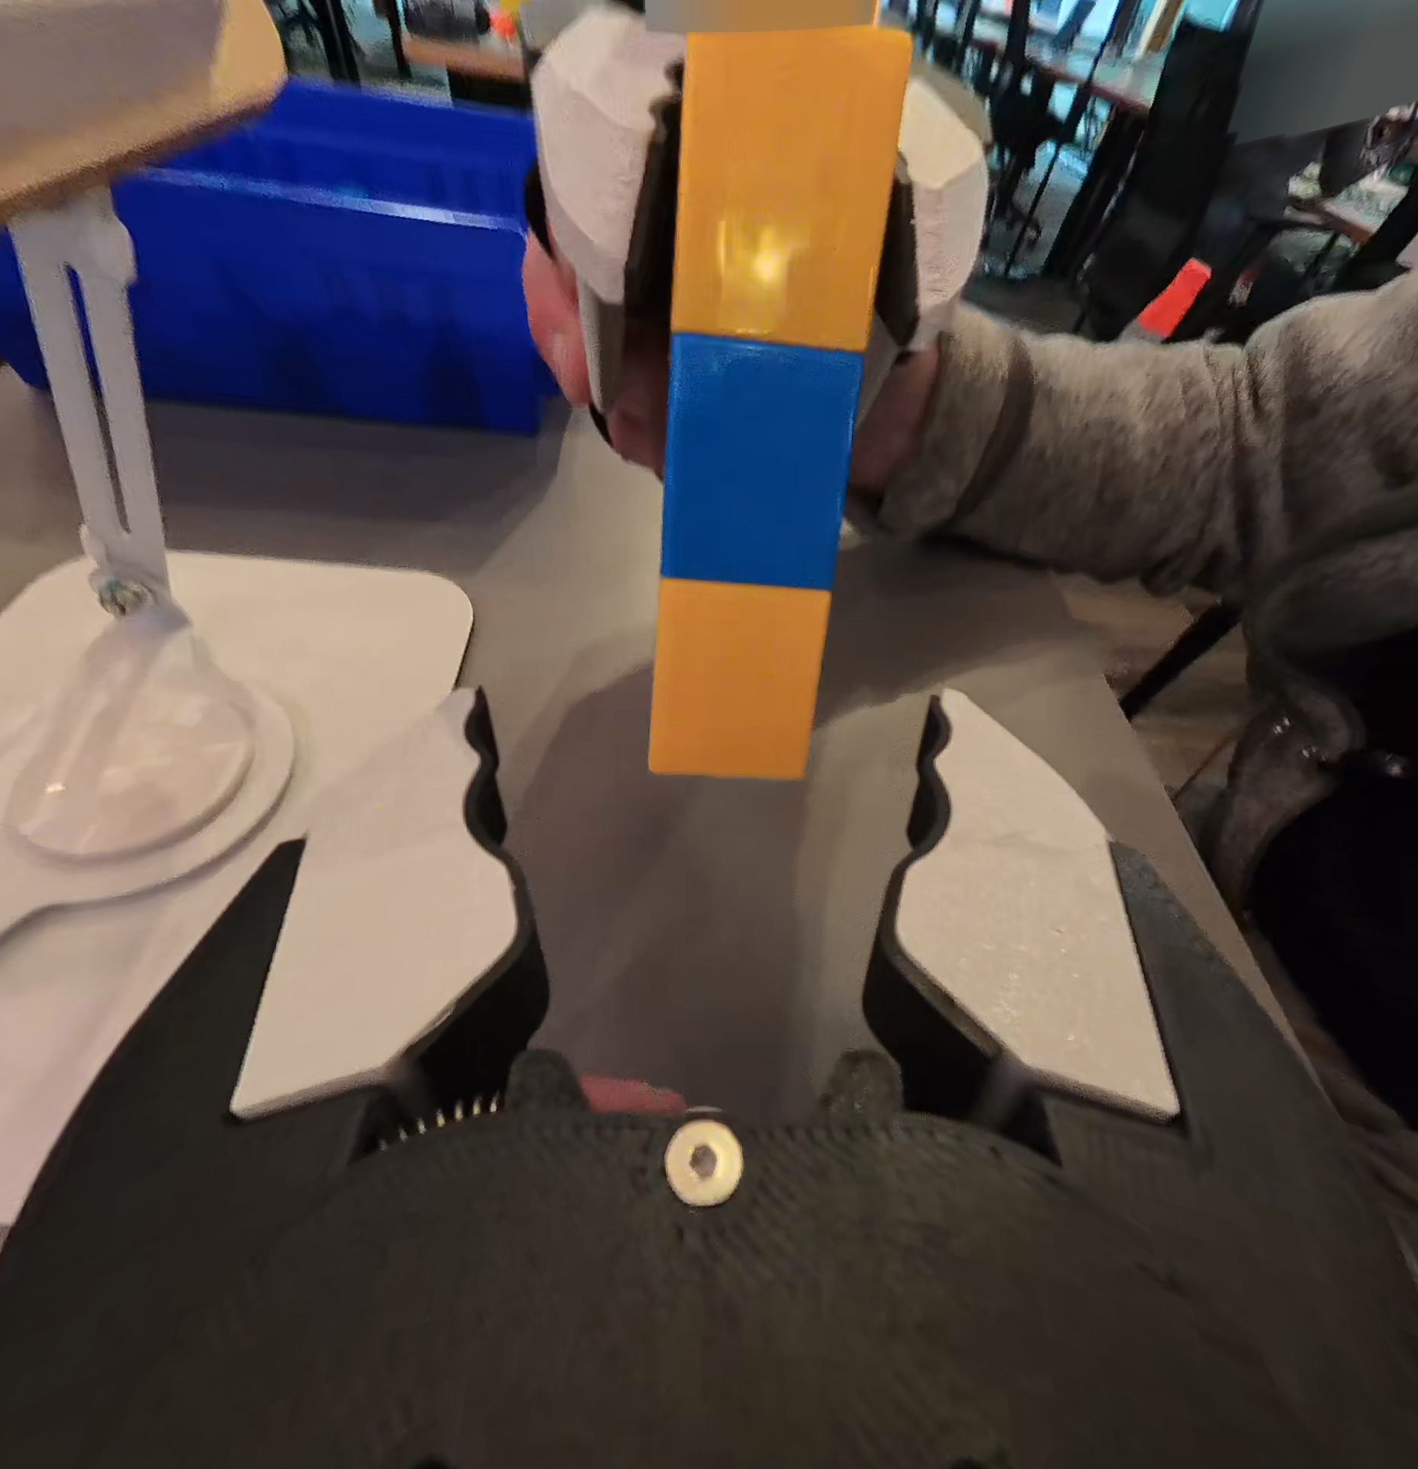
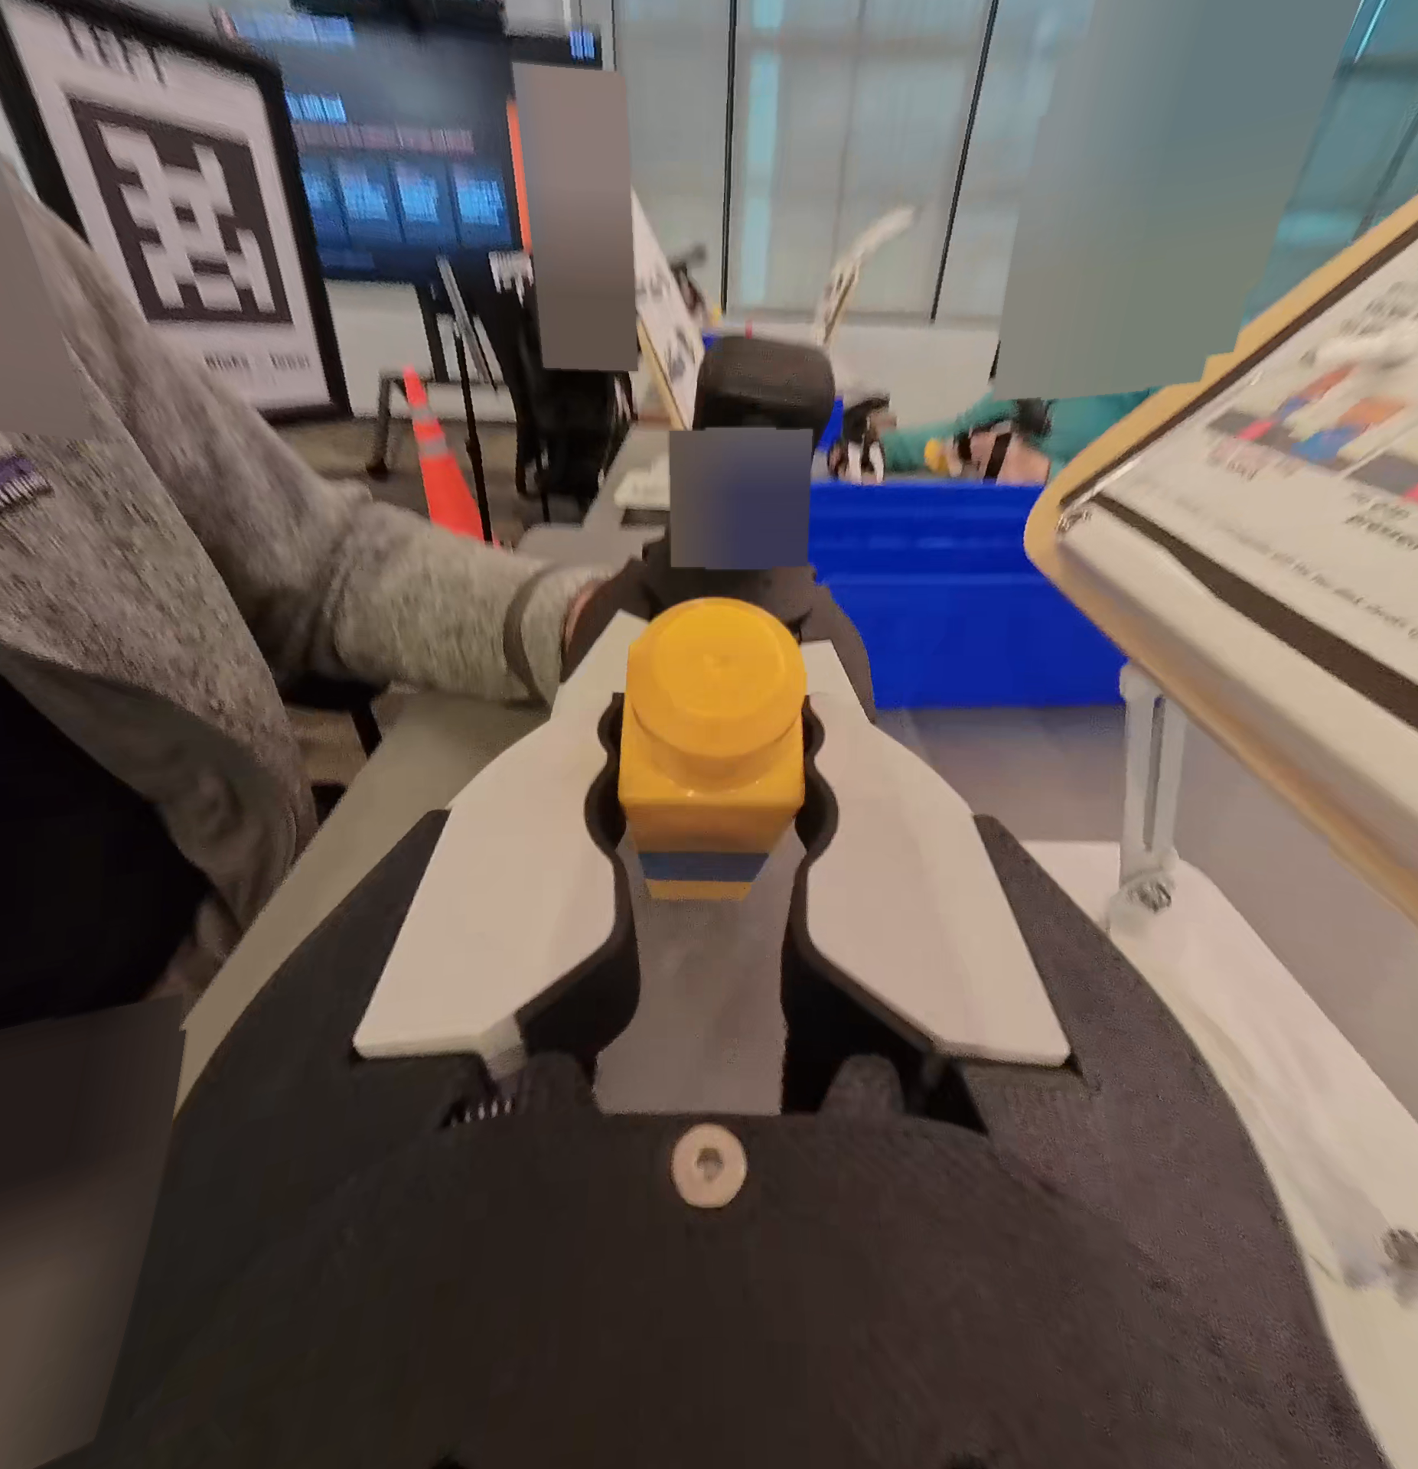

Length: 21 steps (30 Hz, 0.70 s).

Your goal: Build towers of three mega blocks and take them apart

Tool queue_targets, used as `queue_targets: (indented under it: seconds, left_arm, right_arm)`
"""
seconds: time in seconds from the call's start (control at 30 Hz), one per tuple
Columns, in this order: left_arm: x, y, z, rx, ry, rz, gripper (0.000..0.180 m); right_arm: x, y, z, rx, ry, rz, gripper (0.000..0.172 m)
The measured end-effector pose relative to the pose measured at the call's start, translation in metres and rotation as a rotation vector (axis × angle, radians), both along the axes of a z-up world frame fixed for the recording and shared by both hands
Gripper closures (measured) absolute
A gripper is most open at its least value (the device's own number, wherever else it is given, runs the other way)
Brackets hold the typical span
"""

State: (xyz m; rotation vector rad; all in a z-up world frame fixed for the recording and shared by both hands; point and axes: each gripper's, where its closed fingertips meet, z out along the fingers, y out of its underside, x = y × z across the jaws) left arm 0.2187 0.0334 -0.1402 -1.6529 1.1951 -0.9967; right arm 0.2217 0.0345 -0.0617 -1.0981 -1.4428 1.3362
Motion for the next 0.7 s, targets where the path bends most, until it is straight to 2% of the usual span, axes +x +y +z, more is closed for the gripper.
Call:
queue_targets:
  seconds: [0.07,0.17,0.3,0.33,0.6,0.7]
  left_arm:
    - [0.004,0.001,0.008,0.05,-0.027,0.014,0.081]
    - [0.009,0.0,0.018,0.085,-0.074,0.018,0.096]
    - [0.014,-0.002,0.031,0.053,-0.175,-0.004,0.124]
    - [0.015,-0.006,0.031,0.061,-0.179,-0.031,0.137]
    - [0.011,-0.007,0.033,0.104,-0.13,-0.01,0.14]
    - [0.007,-0.006,0.032,0.142,-0.069,0.002,0.14]
  right_arm:
    - [0.001,-0.002,0.01,-0.043,0.085,0.01,0.13]
    - [0.0,-0.003,0.016,-0.05,0.156,0.006,0.13]
    - [-0.005,-0.009,0.015,-0.032,0.176,0.016,0.13]
    - [-0.005,-0.008,0.015,-0.033,0.184,0.012,0.13]
    - [-0.006,-0.008,0.01,-0.04,0.159,0.022,0.13]
    - [-0.006,-0.001,0.003,-0.047,0.092,-0.002,0.111]
